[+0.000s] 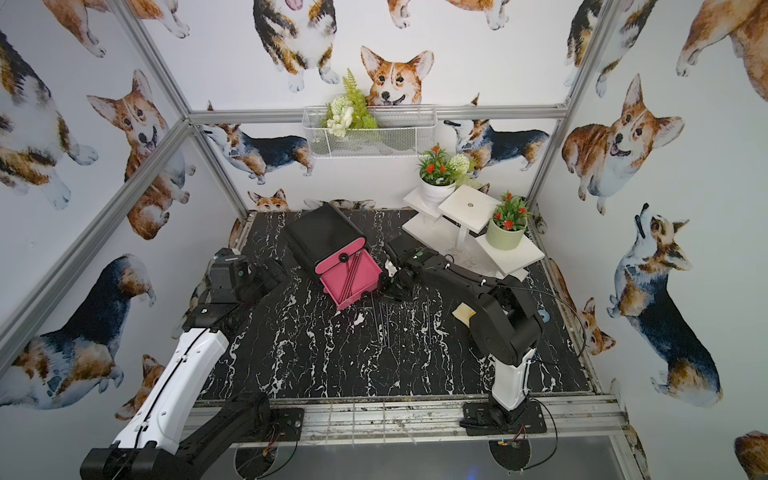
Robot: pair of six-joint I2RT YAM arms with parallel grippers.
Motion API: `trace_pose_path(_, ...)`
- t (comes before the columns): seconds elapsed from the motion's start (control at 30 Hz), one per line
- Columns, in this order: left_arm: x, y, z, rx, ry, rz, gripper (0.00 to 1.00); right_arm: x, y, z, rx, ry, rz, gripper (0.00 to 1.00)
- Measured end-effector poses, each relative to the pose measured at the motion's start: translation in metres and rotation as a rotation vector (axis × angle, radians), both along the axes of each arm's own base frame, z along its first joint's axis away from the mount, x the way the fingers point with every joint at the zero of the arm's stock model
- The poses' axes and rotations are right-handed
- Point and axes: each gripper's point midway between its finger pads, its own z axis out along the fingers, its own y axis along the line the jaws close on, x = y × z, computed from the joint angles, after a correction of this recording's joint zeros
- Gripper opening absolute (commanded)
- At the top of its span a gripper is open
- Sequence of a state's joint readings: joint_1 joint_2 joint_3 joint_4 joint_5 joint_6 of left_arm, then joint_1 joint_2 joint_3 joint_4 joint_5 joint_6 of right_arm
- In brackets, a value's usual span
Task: Please place the pencils in the drawer according to their color
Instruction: Place the pencil in the drawer, then close the drawer in the storage box.
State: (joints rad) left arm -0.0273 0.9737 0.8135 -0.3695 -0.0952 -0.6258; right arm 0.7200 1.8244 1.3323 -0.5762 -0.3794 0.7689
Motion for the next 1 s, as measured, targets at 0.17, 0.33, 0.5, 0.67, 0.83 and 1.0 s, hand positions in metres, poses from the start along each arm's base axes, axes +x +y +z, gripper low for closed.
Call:
trace_pose_path(0.17,-0.001,0.0,-0.002,-0.001,0.004,0.004,1.0,0.01,0.0,-0.019,-0.009,-0.02,-0.044,0.09)
trace_pose_path(0.33,-0.001,0.0,-0.004,-0.002,0.008,0.005,1.0,0.029,0.008,-0.03,0.016,-0.048,-0.093,0.08)
trace_pose_path(0.5,-0.001,0.0,-0.004,-0.005,0.009,0.006,1.0,0.051,0.023,-0.022,0.057,-0.101,-0.106,0.08)
trace_pose_path(0.67,-0.001,0.0,-0.004,-0.005,0.009,0.006,1.0,0.068,0.037,-0.014,0.087,-0.132,-0.107,0.09)
trace_pose_path(0.83,-0.001,0.0,-0.004,-0.005,0.009,0.006,1.0,0.081,0.044,-0.007,0.106,-0.153,-0.113,0.09)
trace_pose_path(1.0,-0.001,0.0,-0.004,-0.005,0.009,0.006,1.0,0.092,0.051,-0.001,0.13,-0.163,-0.132,0.09)
